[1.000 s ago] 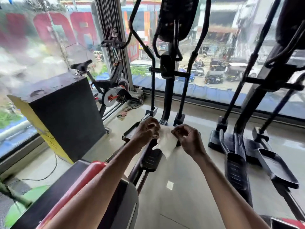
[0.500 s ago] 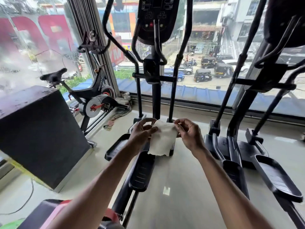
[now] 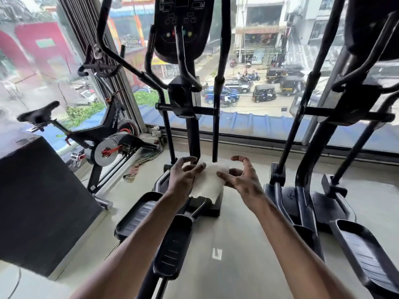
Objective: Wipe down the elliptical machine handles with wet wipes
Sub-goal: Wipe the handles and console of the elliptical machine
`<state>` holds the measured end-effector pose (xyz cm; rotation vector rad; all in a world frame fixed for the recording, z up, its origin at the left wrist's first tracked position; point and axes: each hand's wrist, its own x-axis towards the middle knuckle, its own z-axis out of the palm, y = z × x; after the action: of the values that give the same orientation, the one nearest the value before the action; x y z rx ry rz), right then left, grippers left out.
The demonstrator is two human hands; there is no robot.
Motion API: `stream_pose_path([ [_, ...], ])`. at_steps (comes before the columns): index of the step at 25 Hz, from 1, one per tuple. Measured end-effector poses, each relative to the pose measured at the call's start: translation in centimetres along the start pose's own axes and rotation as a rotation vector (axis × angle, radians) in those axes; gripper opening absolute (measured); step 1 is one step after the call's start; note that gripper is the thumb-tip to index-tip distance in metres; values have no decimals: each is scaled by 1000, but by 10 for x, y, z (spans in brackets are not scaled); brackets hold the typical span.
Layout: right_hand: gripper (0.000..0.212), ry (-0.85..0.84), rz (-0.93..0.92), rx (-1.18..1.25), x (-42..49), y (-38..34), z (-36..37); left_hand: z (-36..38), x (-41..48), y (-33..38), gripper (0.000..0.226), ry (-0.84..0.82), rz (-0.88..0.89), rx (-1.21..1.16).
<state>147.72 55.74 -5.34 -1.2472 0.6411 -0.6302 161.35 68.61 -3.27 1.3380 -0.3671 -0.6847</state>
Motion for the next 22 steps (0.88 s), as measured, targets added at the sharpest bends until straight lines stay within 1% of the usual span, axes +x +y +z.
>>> stream_pose_path([
  [3, 41, 74, -42, 119, 34, -5, -11, 16, 32, -5, 38, -217, -74, 60],
  [4, 42, 60, -43, 172, 47, -7, -15, 21, 44, -6, 39, -246, -90, 70],
  [6, 47, 13, -44, 171, 74, -7, -22, 33, 71, -8, 36, -247, -84, 36],
  [7, 49, -8, -52, 114, 87, -8, -24, 39, 86, -7, 33, -244, -76, 16],
  [9, 43, -5, -79, -6, 112, -9, -29, 46, 114, -2, 28, -252, -60, -28],
  [11, 33, 10, -107, -41, 141, -16, -33, 51, 148, 5, 27, -273, -53, -58],
  [12, 33, -3, -112, -50, 156, -21, -32, 54, 165, 9, 27, -283, -56, -70],
  [15, 38, 7, -125, -86, 195, -29, -31, 59, 210, 24, 33, -333, -52, -55],
  [17, 30, 12, -148, -55, 213, -34, -32, 63, 231, 32, 36, -365, -32, -44],
  [19, 20, 5, -174, -73, 230, -38, -35, 65, 248, 36, 36, -340, 1, -2],
  [20, 18, -10, -174, -81, 238, -39, -37, 66, 257, 37, 36, -315, 21, 34],
  [22, 25, -68, -139, -72, 251, -44, -41, 70, 271, 40, 35, -289, 68, 116],
])
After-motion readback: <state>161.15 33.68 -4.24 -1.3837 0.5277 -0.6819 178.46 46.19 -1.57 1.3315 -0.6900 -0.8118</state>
